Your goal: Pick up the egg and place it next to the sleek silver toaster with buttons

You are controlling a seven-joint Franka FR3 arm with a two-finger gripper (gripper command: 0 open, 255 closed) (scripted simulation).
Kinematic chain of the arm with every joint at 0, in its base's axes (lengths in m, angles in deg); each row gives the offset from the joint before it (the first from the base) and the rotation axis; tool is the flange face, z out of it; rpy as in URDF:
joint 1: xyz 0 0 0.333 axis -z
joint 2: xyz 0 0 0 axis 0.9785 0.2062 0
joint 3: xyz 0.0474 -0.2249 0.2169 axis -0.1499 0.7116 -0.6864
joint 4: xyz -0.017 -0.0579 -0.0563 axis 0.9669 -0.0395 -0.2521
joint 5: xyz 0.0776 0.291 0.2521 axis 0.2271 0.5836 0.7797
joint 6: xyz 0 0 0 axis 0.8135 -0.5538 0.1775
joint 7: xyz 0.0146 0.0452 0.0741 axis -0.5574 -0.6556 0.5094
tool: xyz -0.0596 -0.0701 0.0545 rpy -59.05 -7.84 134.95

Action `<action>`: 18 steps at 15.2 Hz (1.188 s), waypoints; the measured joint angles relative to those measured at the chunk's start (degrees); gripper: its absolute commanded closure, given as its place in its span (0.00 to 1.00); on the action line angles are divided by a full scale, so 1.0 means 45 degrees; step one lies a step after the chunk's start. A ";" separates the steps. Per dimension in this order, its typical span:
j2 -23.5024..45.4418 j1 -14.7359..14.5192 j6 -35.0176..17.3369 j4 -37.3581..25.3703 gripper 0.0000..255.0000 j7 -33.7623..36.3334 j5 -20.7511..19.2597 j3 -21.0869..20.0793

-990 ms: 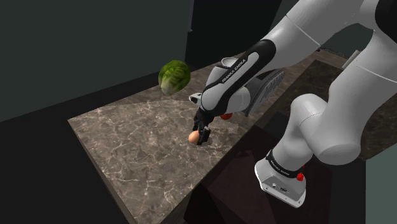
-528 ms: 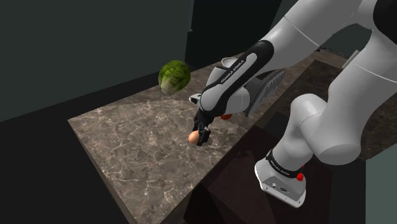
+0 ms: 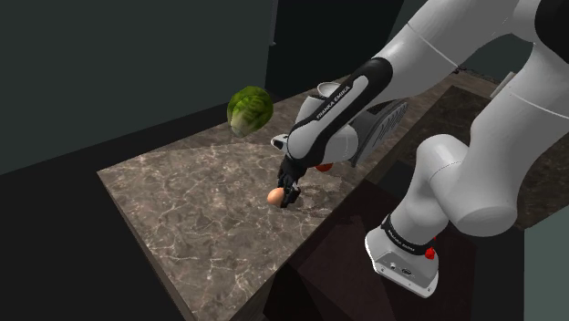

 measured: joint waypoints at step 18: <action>-0.3667 0.1906 0.2956 0.0224 1.00 0.4056 -0.4823 -0.0844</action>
